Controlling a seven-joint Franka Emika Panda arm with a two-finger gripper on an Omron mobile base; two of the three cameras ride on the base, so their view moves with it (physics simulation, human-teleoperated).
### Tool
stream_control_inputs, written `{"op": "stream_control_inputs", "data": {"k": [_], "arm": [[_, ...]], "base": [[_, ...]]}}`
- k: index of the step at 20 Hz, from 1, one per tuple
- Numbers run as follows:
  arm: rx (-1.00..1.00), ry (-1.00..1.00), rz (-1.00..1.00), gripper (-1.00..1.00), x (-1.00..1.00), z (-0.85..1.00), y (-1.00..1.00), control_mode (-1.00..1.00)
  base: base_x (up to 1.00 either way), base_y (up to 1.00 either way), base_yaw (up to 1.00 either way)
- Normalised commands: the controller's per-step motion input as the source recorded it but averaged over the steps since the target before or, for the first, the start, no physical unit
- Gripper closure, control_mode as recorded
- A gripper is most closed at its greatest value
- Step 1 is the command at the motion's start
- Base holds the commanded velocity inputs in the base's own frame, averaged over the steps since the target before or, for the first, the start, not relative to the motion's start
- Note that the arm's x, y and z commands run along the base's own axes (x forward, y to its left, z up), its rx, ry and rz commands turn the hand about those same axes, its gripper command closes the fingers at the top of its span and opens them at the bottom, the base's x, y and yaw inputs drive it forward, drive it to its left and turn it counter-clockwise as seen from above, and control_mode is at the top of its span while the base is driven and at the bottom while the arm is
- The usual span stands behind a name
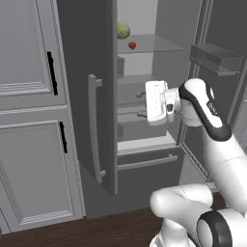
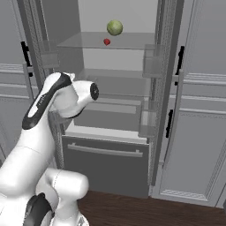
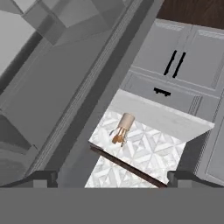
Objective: Take the strawberry from the fridge and place it on top of the pancake, located on the dining counter.
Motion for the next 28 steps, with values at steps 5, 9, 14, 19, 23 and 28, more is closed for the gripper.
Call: {"op": "stream_control_inputs", "data": {"k": [5,9,14,19,23,28], "arm": [[-0.02,0.04,0.08,-1.0,0.57,-0.81,-0.02,-1.0],[0.0,0.0,0.04,-1.0,0.77,-0.6,0.01,-1.0],[0.11,0.13,0.09,-1.0,0.85,-0.14,0.19,-1.0],[0.04,0.1,0.09,-1.0,0.45,-0.18,0.31,-1.0],[0.0,0.01,0.09,-1.0,0.02,-0.16,0.58,-1.0],[0.0,0.0,0.04,-1.0,0.0,-0.07,0.61,-1.0]], "base": [[0.0,0.0,0.0],[0.0,0.0,0.0],[0.0,0.0,0.0],[0.0,0.0,0.0],[0.0,0.0,0.0],[0.0,0.0,0.0]]}}
